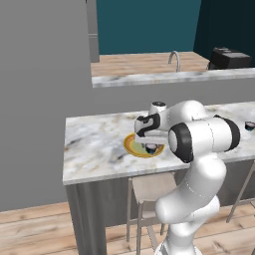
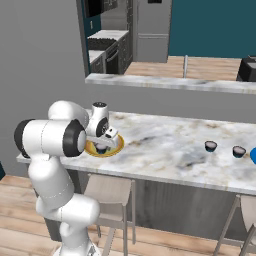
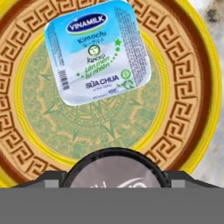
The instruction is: Place two yogurt containers on each plate.
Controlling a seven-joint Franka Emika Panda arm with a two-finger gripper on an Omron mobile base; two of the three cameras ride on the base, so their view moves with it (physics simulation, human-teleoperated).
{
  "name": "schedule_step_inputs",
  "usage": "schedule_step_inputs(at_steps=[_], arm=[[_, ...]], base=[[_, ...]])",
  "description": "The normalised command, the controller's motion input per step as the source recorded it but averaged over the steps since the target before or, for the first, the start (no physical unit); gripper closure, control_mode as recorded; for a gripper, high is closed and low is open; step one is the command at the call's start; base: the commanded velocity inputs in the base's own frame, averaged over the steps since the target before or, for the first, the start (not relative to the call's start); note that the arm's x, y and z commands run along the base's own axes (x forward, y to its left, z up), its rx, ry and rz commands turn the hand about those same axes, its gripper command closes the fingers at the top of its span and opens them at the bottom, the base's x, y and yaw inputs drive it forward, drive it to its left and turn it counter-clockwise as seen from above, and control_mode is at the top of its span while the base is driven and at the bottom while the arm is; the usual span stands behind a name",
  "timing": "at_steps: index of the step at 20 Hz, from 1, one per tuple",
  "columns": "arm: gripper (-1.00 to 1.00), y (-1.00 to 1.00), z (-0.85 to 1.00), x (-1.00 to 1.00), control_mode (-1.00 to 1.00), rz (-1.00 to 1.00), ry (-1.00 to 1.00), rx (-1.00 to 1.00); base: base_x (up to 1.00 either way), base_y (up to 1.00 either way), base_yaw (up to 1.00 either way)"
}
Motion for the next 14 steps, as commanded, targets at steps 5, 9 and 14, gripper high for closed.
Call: schedule_step_inputs(at_steps=[5,9,14], arm=[[-1.00,0.01,0.00,0.00,-1.00,0.00,0.00,0.00],[-1.00,0.00,0.00,0.00,-1.00,0.00,0.00,0.00],[-1.00,0.00,0.03,-0.01,-1.00,0.00,0.00,0.00]], base=[[0.00,0.00,0.00],[0.00,0.00,0.00],[0.00,0.00,0.00]])
